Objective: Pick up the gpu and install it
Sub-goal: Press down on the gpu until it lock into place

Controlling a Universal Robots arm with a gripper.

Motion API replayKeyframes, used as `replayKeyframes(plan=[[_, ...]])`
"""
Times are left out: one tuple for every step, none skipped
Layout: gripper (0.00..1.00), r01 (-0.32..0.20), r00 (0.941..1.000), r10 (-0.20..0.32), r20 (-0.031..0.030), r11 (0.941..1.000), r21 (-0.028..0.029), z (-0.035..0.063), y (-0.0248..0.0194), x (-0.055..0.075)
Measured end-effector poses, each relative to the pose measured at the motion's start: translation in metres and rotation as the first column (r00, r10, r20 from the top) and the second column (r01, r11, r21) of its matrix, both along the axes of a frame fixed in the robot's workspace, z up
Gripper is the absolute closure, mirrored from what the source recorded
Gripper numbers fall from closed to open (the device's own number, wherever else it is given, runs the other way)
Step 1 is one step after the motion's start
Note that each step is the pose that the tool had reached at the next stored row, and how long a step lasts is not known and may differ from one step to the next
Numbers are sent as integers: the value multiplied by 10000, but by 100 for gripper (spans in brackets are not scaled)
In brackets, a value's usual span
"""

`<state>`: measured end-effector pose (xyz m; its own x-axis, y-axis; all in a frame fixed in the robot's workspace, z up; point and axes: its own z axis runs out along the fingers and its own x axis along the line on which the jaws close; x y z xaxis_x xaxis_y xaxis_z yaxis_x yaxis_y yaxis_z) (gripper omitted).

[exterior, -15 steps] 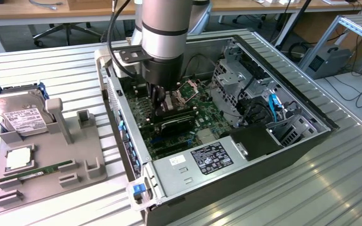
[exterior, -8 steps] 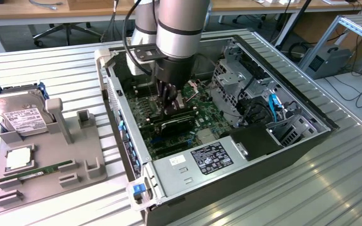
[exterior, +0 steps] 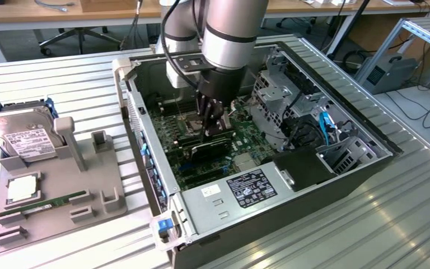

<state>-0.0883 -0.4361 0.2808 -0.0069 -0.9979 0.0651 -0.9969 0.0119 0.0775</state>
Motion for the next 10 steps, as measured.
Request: replayKeyframes(plan=[[89, -1, 10000, 1, -41, 10000, 0, 0, -1, 34], [89, 0, 10000, 0, -79, 10000, 0, -2, -1, 64], [89, 0, 9999, 0, -109, 10000, 0, -4, -1, 84], [89, 0, 9999, 0, -134, 10000, 1, -7, -1, 92], [89, 0, 9999, 0, -150, 10000, 1, -10, -1, 93], [89, 2, 9999, -2, -161, 10000, 0, -12, -1, 92], [89, 1, 9999, -1, -168, 10000, 0, -16, -1, 93], [89, 0, 9998, 0, -181, 10000, 0, -25, -1, 94], [89, 0, 9998, 0, -195, 10000, -1, -35, -1, 94], [89, 0, 9998, 0, -214, 10000, -1, -48, -1, 94]])
